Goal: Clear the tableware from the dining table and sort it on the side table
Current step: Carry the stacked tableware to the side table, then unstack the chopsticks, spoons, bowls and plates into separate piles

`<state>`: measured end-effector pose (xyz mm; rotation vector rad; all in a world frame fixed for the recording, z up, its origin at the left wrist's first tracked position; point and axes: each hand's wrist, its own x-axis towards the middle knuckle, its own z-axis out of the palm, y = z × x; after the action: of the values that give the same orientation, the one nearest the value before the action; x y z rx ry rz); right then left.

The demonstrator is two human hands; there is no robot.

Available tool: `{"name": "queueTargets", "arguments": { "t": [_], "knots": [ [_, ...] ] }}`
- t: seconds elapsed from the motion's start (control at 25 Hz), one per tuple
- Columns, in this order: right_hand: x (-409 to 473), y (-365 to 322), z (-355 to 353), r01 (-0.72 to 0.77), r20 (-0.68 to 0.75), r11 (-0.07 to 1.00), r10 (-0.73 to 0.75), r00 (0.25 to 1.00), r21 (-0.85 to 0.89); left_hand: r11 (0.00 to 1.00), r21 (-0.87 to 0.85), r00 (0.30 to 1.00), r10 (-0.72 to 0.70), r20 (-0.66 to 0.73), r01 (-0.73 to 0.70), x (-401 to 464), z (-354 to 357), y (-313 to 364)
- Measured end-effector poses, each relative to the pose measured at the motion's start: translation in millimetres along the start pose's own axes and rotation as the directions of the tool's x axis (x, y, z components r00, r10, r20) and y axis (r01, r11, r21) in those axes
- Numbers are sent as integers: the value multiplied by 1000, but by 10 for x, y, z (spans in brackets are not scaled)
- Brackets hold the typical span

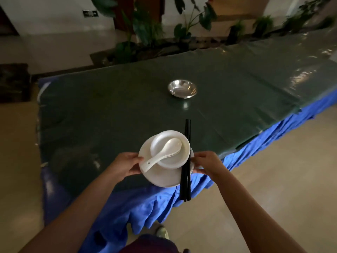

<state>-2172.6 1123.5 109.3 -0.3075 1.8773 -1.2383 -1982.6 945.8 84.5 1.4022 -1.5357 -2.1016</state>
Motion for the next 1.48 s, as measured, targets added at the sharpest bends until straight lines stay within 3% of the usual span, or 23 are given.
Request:
{"name": "queueTargets", "arguments": {
  "t": [0.2,0.4,0.68,1.04,1.24,1.4,1.48],
  "knots": [
    [776,-353,26,-34,117,999,33,993,9,998,-65,997,-26,-67,22,369,-24,330],
    [1520,-595,232,-12,266,995,38,963,-97,992,-87,976,-104,-191,89,794,-166,376],
    [2545,-734,583,19,488,973,99,867,-230,978,-162,914,-180,-363,128,1288,-281,299],
    [3048,-451,871,-70,513,928,263,817,-365,954,-215,856,-286,-431,210,1580,-321,-84],
    [3109,-396,901,-73,523,916,289,802,-394,956,-212,872,-275,-404,203,1612,-381,-192],
    [3196,-467,858,59,581,849,307,754,-526,959,3,867,-256,-428,285,1619,-471,-113],
    [3294,-533,860,186,575,766,276,770,-615,965,31,815,-203,-542,262,1560,-544,-101]
  ]
}}
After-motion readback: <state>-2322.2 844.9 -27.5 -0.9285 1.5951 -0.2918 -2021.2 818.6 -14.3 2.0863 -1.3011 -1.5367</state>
